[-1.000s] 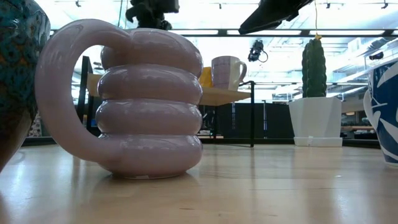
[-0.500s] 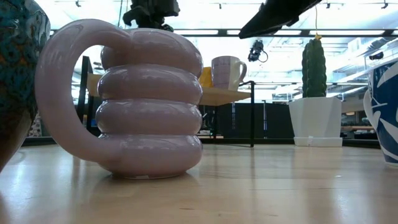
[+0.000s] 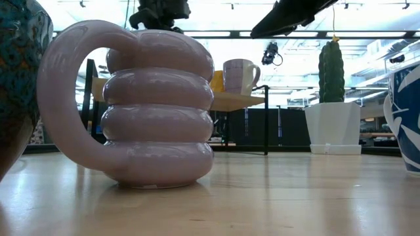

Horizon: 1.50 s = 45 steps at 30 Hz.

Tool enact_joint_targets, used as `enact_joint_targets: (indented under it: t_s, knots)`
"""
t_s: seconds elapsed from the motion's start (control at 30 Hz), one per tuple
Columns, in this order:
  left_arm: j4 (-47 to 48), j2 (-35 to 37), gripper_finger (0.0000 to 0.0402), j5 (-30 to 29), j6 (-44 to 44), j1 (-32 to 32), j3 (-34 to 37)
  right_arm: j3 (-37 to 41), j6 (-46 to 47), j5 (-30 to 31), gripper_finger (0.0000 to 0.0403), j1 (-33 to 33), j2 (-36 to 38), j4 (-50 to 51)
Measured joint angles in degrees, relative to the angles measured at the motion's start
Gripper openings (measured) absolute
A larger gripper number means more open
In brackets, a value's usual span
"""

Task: Place coffee mugs
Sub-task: Put the green mug on the shelf

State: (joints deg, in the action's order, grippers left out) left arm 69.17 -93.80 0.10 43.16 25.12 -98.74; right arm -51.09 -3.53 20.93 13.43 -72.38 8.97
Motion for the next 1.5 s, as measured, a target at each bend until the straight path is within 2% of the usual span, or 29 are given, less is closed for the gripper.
enact_joint_targets:
  t_s: [0.47,0.8,1.03,1.5]
  knots:
    - [-1.78,-0.09,0.0018,0.20,0.56,0.17,0.11,0.00,-0.07,-0.03,0.0130,0.00,0.00,0.00]
    - [-3.14,-0.09,0.0018,3.59,-2.14,0.22,0.11,-0.43,-1.15,0.40,0.0130,0.00,0.02,0.43]
    - [-5.73,-0.09,0.0018,7.17,-4.88,0.22,-0.07,-3.11,-0.14,0.63,0.0130,0.00,0.71,5.08]
    - [-5.95,-0.39,0.0018,9.02,-10.56,0.13,-3.54,-3.17,0.06,0.58,0.0130,-0.06,0.98,4.97]
